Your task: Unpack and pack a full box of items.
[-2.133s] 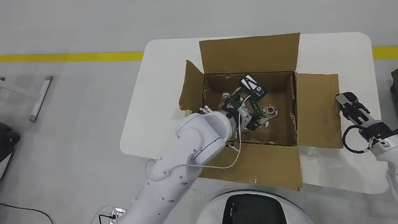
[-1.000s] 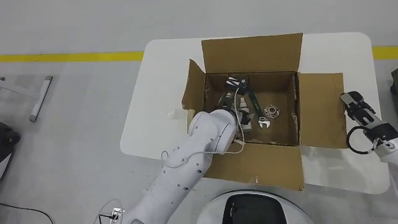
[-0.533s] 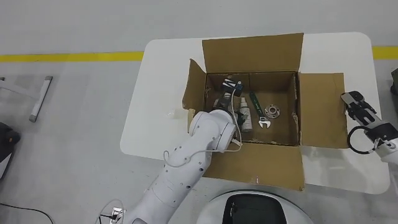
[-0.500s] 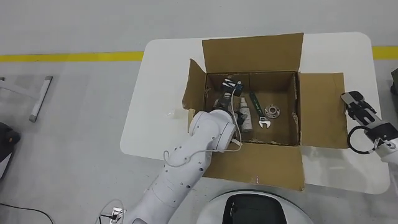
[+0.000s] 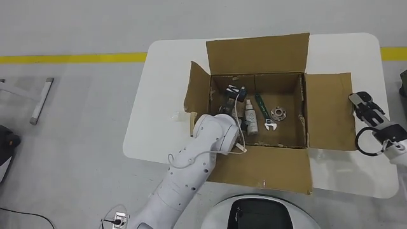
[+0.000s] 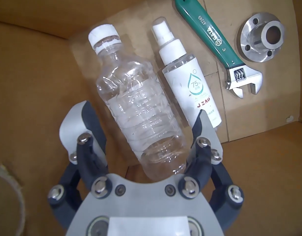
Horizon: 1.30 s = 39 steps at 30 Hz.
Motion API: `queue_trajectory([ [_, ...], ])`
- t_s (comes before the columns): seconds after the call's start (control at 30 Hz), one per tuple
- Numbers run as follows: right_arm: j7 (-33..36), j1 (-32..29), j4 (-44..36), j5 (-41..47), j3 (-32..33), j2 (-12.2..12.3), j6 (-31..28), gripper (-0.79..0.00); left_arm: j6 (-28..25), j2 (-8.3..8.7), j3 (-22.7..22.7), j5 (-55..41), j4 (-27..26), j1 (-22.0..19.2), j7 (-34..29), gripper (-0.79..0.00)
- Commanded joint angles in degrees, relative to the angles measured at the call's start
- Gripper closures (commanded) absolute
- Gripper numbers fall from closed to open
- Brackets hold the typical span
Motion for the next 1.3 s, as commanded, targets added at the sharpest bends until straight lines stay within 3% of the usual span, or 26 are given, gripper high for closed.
queue_trajectory([
  [0.0, 0.01, 0.08, 0.04, -0.09, 0.07, 0.00, 0.06, 0.000, -0.08, -0.19, 0.02, -0.21, 0.66, -0.22, 0.25, -0.748],
  [0.17, 0.14, 0.26, 0.18, -0.22, 0.02, -0.02, -0.52, 0.000, -0.40, -0.60, -0.32, -0.60, 3.38, -1.18, 1.04, -0.702],
  [0.67, 0.64, 0.73, 0.47, -0.92, -0.42, -0.04, -1.18, 0.000, -0.68, -1.76, -0.50, -1.00, 8.30, -2.84, 2.11, -0.714],
  [1.13, 0.83, 0.51, 0.50, -0.96, -0.18, -0.09, -1.21, 0.000, -0.59, -2.34, -1.28, 0.15, 9.20, -3.09, 1.97, -0.714],
  [1.17, 0.84, 0.44, 0.47, -0.94, -0.13, -0.10, -1.23, 0.000, -0.63, -2.36, -1.35, 0.22, 9.17, -3.04, 1.95, -0.686],
  [1.27, 0.82, 0.27, 0.44, -0.87, 0.03, -0.12, -1.24, 0.000, -0.58, -2.45, -1.52, 0.54, 9.18, -2.88, 1.79, -0.453],
])
